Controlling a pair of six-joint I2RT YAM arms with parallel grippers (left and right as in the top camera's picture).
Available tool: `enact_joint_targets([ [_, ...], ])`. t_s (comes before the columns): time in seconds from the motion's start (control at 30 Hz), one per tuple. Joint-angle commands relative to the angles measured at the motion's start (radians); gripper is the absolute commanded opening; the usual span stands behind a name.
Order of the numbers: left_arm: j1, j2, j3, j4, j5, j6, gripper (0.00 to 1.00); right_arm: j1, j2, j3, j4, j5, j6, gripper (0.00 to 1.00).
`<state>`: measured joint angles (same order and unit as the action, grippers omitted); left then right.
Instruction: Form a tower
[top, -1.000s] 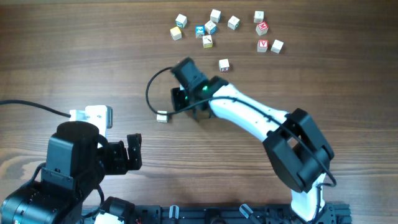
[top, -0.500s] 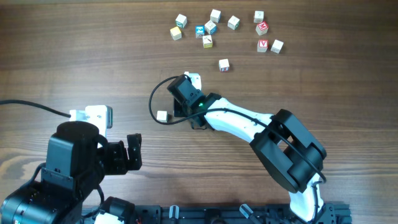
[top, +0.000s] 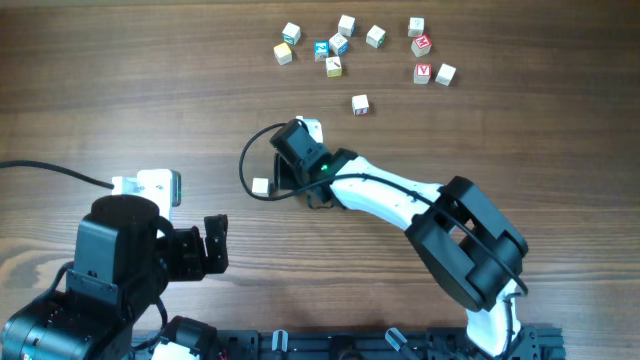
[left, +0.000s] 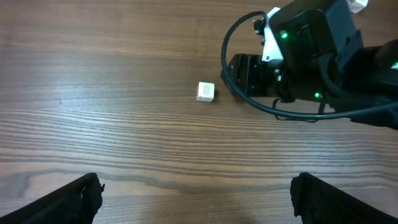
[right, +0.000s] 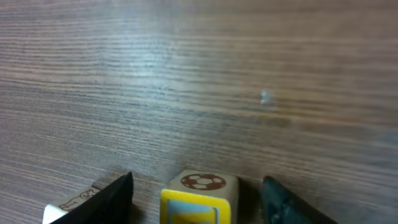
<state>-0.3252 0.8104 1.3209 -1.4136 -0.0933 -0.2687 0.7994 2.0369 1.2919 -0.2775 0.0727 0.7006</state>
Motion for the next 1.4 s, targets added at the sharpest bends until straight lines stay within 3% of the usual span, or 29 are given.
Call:
enact_joint_targets([
  [0.0,0.003,-0.005,-0.004,0.002,-0.009,-0.008,1.00,-0.029,-0.123,0.006,-0.005,0.098,-0.081,0.73],
  [0.1,0.003,-0.005,-0.004,0.002,-0.009,-0.008,1.00,-0.070,-0.193,0.006,0.016,0.118,-0.190,0.99],
  [0.27,0.003,-0.005,-0.004,0.002,-0.009,-0.008,1.00,-0.155,-0.208,0.041,0.014,0.036,-0.384,0.99],
  [0.33,0.003,-0.005,-0.005,0.002,-0.009,-0.008,1.00,-0.254,-0.208,0.127,-0.040,-0.132,-0.432,0.99],
  [0.5,0.003,-0.005,-0.005,0.002,-0.009,-0.008,1.00,-0.347,-0.113,0.351,-0.090,-0.139,-0.546,1.00],
  [0.73,0.003,-0.005,-0.005,0.002,-0.009,-0.008,1.00,-0.353,0.220,0.418,0.166,-0.080,-0.536,0.98],
  [0.87,0.003,-0.005,-0.004,0.002,-0.009,-0.008,1.00,-0.353,0.289,0.420,0.260,-0.060,-0.516,0.96],
  [1.1,0.003,-0.005,-0.005,0.002,-0.009,-0.008,1.00,-0.353,0.379,0.419,0.318,-0.054,-0.514,0.86],
  [1.17,0.003,-0.005,-0.004,0.002,-0.009,-0.008,1.00,-0.353,0.396,0.419,0.323,-0.054,-0.510,0.79],
  [1.23,0.003,-0.005,-0.005,0.002,-0.009,-0.008,1.00,-0.353,0.396,0.420,0.330,-0.054,-0.509,0.58],
  [1.37,0.003,-0.005,-0.005,0.002,-0.009,-0.008,1.00,-0.351,0.376,0.420,0.311,-0.054,-0.492,0.32],
])
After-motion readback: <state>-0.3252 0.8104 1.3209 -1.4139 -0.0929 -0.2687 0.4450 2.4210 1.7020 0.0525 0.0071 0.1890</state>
